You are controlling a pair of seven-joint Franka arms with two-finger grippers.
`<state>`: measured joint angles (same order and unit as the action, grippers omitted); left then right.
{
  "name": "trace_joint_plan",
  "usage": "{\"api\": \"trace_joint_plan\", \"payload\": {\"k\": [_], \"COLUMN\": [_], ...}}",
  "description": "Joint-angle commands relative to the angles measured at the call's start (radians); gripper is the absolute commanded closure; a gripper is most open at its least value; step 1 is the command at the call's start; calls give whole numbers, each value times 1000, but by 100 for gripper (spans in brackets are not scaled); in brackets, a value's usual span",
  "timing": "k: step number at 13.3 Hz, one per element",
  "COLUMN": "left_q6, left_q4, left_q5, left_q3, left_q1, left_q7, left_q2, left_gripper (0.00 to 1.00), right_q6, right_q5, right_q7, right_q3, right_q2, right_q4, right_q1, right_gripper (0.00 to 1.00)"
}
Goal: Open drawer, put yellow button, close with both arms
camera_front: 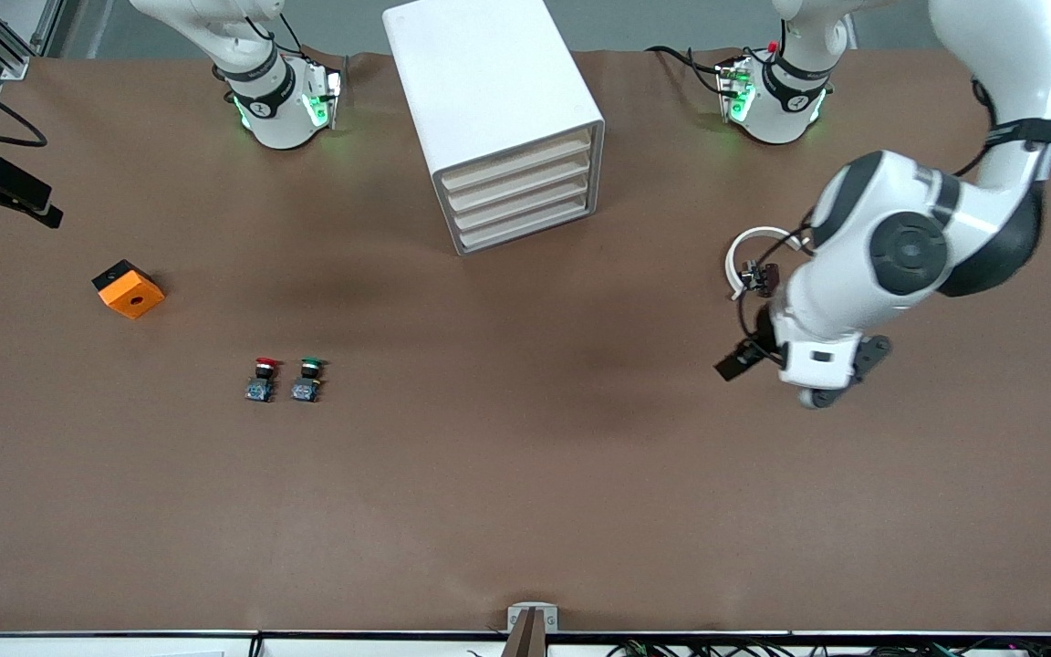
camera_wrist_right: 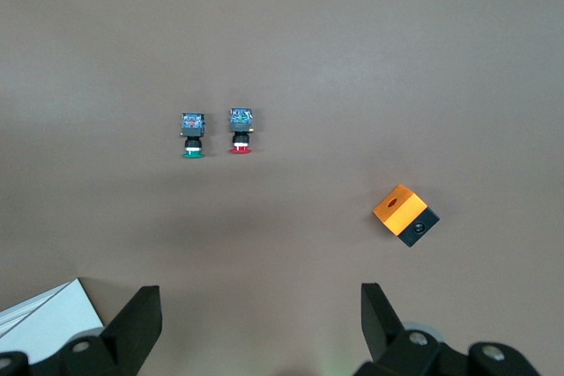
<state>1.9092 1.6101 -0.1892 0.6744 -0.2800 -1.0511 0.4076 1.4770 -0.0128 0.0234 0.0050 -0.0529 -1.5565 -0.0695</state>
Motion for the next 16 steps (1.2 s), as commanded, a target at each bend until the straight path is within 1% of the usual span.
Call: {"api": "trace_joint_plan", "payload": {"k": [1, 5, 9, 11, 13, 16], "left_q6": [-10, -42, -113, -160, -260, -347], "left_q4": [-4, -10, -22, -61, -126, -183], "left_q5": [-16, -18, -16, -16, -16, -16], "left_q3": [13, 11, 10, 8, 10, 10], "left_q1": [-65, -155, -234, -240, -266, -274], "left_q7": [95, 282, 491, 548, 601, 695], "left_q2": [-39, -95, -165, -187, -187, -187], "left_gripper": [0, 0, 0, 0, 0, 0], "right_q6": [-9, -9, -9, -9, -9, -9], "right_q5": [17, 17, 17, 17, 17, 17], "right_q7": [-14, -14, -14, -14, -14, -14], "right_q3": [13, 13, 13, 13, 13, 13], "right_q2": [10, 10, 10, 10, 10, 10], "right_q4": [22, 22, 22, 22, 22, 22], "right_q1": [-13, -12, -12, -12, -10, -12], "right_gripper": [0, 0, 0, 0, 0, 0]}}
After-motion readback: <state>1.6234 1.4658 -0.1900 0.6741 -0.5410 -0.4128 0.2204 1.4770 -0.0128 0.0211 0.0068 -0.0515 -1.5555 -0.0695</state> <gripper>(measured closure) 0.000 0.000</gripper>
